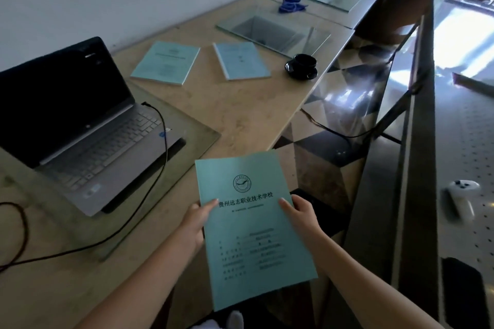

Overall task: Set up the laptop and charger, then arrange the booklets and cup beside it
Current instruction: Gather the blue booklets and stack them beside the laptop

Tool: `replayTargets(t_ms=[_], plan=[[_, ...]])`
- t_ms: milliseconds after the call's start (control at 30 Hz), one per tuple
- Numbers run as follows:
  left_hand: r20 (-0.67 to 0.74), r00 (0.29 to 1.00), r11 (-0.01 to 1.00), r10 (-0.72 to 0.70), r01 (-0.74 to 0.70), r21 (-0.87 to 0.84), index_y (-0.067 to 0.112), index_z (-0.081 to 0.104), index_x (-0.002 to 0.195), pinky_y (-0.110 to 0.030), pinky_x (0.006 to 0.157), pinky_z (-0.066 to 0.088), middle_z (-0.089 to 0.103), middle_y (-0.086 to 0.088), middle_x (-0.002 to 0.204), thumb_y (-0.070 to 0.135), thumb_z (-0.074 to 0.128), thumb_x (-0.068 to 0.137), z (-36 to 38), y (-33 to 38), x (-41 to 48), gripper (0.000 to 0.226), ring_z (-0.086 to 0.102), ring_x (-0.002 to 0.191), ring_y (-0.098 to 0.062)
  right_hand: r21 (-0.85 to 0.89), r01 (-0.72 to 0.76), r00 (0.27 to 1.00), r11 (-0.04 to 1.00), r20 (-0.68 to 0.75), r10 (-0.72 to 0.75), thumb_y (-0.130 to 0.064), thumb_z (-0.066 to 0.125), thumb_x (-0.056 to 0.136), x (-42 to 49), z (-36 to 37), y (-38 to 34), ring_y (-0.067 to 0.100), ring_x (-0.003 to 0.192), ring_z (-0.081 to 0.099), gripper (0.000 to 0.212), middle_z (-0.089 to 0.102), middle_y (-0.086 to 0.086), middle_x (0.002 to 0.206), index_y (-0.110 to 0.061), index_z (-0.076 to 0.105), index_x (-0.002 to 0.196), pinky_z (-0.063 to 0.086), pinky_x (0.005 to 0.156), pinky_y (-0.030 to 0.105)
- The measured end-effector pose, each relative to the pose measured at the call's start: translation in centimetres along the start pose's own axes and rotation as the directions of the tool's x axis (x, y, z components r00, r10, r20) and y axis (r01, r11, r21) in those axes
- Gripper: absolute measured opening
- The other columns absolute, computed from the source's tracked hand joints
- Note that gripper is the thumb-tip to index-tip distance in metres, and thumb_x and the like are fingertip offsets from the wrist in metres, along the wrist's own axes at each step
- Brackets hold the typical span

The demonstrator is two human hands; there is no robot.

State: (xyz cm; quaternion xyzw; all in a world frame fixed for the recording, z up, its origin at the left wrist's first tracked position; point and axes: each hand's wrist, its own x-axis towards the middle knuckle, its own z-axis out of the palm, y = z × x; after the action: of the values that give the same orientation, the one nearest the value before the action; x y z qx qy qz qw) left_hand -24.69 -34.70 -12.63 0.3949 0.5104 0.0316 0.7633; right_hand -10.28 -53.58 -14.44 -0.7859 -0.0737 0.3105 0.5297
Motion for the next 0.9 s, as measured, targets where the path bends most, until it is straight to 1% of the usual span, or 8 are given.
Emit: replayTargets(t_ms=[167,333,433,500,567,700,800,900], plan=[[-0.029,0.999,0.999,0.027,-0.026,0.035,-0.003,0.050,0.121,-0.046,0.083,0.051,0.061,-0.025,0.119,0.016,0.062,0.088,1.9,3.7,3.2,0.041,0.062,0.100,-0.037,-0.014,0.020,1.000,1.000,0.009,-0.020,-0.029,0.061,0.090,5.0,-0.3,-2.6,0.043,0.082,0.067,0.031,0.070,0.024,0.091,0.001,0.062,0.096,0.055,0.070,0.055],[-0.072,0.995,0.998,0.062,-0.062,-0.007,0.005,0.049,0.097,-0.045,0.079,0.049,0.060,-0.020,0.107,0.016,0.062,0.088,3.9,8.2,8.1,0.020,0.061,0.087,-0.031,-0.042,0.024,0.999,0.999,0.030,-0.023,-0.029,0.062,0.089,12.1,0.1,-5.5,0.038,0.078,0.069,0.031,0.071,0.022,0.089,0.001,0.061,0.093,0.056,0.069,0.053],[-0.084,0.995,0.998,0.057,-0.060,-0.034,-0.002,0.045,0.118,-0.047,0.084,0.048,0.057,-0.022,0.117,0.016,0.062,0.088,5.5,10.7,12.1,0.038,0.059,0.101,-0.036,-0.094,0.030,0.999,0.995,0.030,-0.027,-0.030,0.063,0.088,17.4,0.0,-7.5,0.033,0.070,0.068,0.030,0.070,0.023,0.088,0.000,0.061,0.090,0.056,0.064,0.051],[-0.077,0.997,0.997,0.031,-0.036,-0.064,-0.006,0.041,0.129,-0.049,0.091,0.047,0.054,-0.026,0.127,0.014,0.060,0.089,6.8,12.4,14.9,0.049,0.057,0.111,-0.039,-0.167,0.035,0.999,0.985,0.017,-0.033,-0.029,0.063,0.088,21.0,-0.3,-8.9,0.032,0.069,0.065,0.031,0.069,0.026,0.089,0.002,0.062,0.090,0.052,0.061,0.043],[-0.058,0.998,0.995,0.019,-0.025,-0.101,-0.009,0.041,0.130,-0.046,0.092,0.046,0.052,-0.029,0.130,0.008,0.056,0.090,8.3,14.2,17.5,0.046,0.057,0.106,-0.035,-0.248,0.033,0.999,0.968,0.005,-0.033,-0.027,0.062,0.088,24.4,-0.7,-10.5,0.035,0.072,0.066,0.030,0.070,0.025,0.088,0.003,0.063,0.090,0.050,0.063,0.038],[-0.059,0.998,0.993,0.011,-0.017,-0.113,-0.003,0.044,0.131,-0.035,0.076,0.046,0.056,-0.024,0.129,0.004,0.050,0.093,10.5,17.3,21.5,0.040,0.057,0.088,-0.025,-0.357,0.012,1.000,0.934,-0.007,-0.016,-0.028,0.060,0.090,30.6,-1.4,-13.3,0.030,0.076,0.069,0.024,0.073,0.012,0.085,-0.005,0.066,0.087,0.056,0.067,0.040],[-0.109,0.994,0.994,0.011,-0.023,-0.109,0.007,0.046,0.132,-0.027,0.062,0.037,0.065,-0.016,0.113,0.008,0.051,0.092,10.7,19.4,23.3,0.040,0.056,0.081,-0.021,-0.408,0.034,0.999,0.913,0.013,-0.031,-0.027,0.058,0.091,34.7,-0.9,-15.2,0.025,0.071,0.066,0.020,0.070,0.007,0.080,-0.010,0.064,0.082,0.051,0.061,0.031],[-0.141,0.989,0.995,0.032,-0.044,-0.086,0.007,0.047,0.132,-0.031,0.075,0.042,0.063,-0.011,0.109,0.008,0.051,0.091,9.9,20.7,24.5,0.041,0.057,0.095,-0.024,-0.453,0.081,0.996,0.888,0.070,-0.055,-0.024,0.055,0.092,38.0,0.7,-16.6,0.023,0.070,0.060,0.019,0.064,0.003,0.075,-0.013,0.059,0.078,0.042,0.058,0.028]])
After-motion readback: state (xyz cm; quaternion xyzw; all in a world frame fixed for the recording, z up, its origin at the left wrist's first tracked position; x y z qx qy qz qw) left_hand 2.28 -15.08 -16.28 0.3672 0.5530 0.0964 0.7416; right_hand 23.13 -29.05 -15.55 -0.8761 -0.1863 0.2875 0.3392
